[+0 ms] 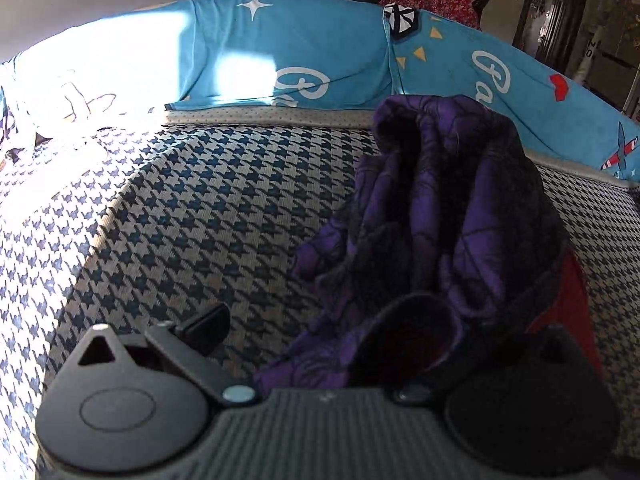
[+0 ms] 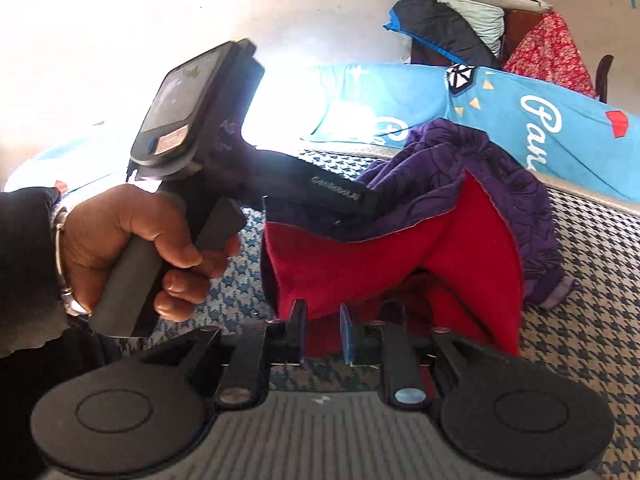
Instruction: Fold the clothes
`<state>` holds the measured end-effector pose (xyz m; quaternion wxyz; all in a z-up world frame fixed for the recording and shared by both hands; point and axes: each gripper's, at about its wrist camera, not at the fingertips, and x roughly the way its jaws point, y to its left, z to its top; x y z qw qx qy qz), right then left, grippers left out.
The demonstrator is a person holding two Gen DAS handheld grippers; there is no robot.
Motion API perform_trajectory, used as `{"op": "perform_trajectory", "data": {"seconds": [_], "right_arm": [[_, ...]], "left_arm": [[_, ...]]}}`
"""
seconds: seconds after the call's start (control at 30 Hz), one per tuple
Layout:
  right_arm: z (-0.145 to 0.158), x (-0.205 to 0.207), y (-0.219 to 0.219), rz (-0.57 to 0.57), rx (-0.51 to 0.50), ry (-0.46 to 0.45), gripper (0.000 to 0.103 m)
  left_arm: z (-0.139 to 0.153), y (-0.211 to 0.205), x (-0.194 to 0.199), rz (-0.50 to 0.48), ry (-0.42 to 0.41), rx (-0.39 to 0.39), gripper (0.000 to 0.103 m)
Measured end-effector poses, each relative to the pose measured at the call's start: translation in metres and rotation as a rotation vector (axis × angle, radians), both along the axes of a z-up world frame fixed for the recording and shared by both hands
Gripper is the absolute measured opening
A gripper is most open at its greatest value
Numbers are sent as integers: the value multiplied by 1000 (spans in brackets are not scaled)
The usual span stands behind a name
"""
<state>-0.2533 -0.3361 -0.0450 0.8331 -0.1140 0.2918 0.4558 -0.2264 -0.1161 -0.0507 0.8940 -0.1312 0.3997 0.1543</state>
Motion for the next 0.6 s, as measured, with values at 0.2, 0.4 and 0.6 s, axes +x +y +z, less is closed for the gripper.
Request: {"op": "perform_trajectory", "data": {"seconds": [0.2,0.4,0.6], "right_arm": [[11,28,-8,-128,28,4,19],[24,55,-12,-214,105,15,48],[23,90,3,-281,142,34,67]], "left_arm": [[-5,-6,-2,-26,45,25,103],[-8,-13,-6,-53,71,36,103],[-10,-15,-8,-69,86,42,103]]}}
